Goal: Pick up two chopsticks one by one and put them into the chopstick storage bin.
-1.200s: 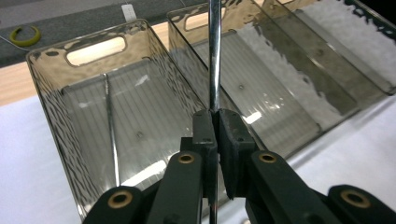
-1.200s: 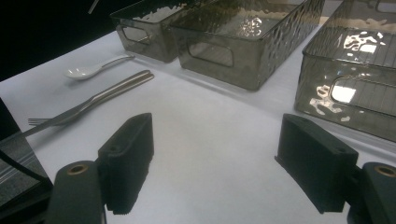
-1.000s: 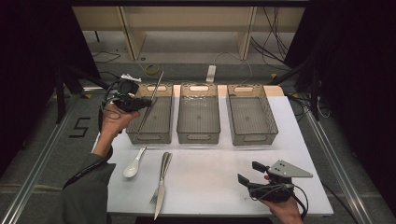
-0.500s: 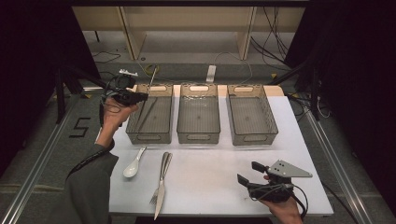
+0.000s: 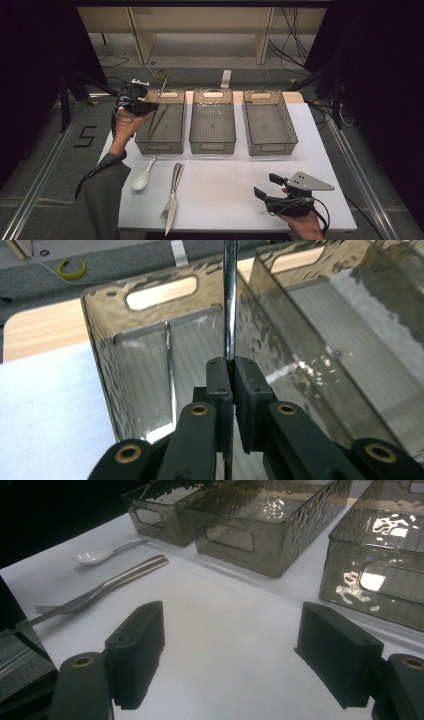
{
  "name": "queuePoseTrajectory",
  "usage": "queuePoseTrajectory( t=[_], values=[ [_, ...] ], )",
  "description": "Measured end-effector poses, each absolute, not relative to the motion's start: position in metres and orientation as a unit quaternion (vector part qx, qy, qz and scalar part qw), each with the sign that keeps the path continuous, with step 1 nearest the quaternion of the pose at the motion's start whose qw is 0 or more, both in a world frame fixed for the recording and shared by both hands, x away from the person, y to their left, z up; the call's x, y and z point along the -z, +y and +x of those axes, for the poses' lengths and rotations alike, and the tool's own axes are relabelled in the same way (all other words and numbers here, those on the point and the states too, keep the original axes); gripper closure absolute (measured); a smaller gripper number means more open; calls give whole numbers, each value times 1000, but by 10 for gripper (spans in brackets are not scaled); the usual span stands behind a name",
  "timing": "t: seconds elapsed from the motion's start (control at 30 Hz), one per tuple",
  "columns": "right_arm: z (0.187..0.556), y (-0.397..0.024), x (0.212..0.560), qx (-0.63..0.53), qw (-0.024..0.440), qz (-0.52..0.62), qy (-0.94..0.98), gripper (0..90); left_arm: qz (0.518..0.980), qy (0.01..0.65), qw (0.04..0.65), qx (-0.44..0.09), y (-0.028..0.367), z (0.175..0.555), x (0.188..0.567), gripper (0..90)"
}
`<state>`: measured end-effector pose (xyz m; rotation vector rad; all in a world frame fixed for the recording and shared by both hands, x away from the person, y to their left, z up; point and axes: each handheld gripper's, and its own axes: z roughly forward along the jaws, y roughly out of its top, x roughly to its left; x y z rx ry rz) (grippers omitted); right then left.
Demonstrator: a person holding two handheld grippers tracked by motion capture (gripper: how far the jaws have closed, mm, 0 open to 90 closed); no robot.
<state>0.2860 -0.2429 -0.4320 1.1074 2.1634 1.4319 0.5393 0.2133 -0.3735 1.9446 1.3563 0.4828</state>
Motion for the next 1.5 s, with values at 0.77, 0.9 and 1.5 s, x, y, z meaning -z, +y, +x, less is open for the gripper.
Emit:
queuePoseTrajectory(
  t=[0.77,0.9,1.5],
  values=[
    [286,-243,432,-501,161,387,758,278,756,532,328,-195,215,538,403,884],
    [286,-242,432,-501,160,386,758,278,760,532,321,-191,213,538,405,888],
    [286,-243,432,-500,160,388,757,278,748,550,347,-132,201,507,379,272]
  ],
)
